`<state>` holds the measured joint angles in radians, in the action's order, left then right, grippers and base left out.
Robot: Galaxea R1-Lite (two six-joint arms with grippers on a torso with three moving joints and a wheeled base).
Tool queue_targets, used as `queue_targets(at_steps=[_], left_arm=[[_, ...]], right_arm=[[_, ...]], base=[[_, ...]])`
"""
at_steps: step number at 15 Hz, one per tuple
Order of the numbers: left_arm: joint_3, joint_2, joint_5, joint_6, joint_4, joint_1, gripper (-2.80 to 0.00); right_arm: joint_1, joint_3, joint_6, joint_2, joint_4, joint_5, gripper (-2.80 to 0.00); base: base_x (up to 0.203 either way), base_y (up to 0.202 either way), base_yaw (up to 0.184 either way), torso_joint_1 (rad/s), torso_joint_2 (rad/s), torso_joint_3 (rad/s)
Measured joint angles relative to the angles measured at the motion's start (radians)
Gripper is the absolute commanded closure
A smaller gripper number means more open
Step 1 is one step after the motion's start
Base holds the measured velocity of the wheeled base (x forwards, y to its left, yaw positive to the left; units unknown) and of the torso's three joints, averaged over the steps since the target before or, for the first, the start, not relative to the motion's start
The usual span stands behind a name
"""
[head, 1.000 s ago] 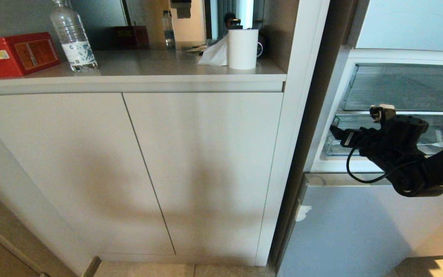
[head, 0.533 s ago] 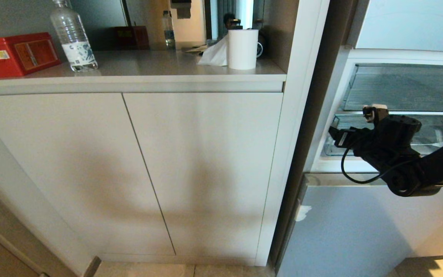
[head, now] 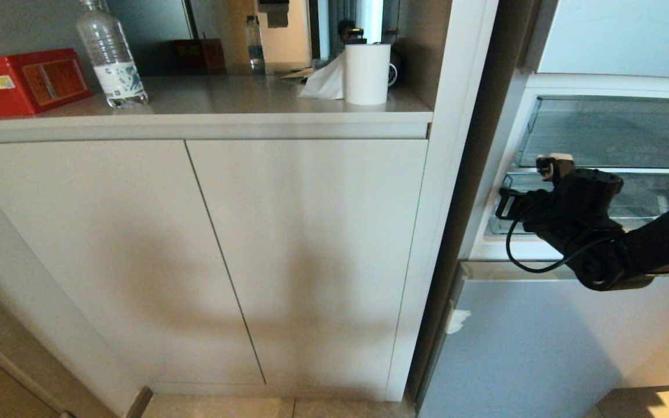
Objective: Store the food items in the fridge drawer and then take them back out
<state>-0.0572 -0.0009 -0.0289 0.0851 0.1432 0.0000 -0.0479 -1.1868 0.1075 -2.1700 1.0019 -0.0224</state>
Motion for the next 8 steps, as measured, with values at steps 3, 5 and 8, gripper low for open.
queue_targets(at_steps=[3,5,8], left_arm=[[0.000,0.000,0.000,0.000,0.000,0.000,0.00],[0.000,0.000,0.000,0.000,0.000,0.000,0.00],[0.000,0.000,0.000,0.000,0.000,0.000,0.00]], right_arm=[[0.000,0.014,0.003,0.011,0.002,0.001,0.00],[0.001,0.041,0.004,0.028,0.006,0.000,0.00],[0.000,0.113,0.010,0.082,0.004,-0.004,0.00]], base=[[0.000,0.000,0.000,0.000,0.00,0.000],[0.000,0.000,0.000,0.000,0.00,0.000],[0.000,0.000,0.000,0.000,0.00,0.000]])
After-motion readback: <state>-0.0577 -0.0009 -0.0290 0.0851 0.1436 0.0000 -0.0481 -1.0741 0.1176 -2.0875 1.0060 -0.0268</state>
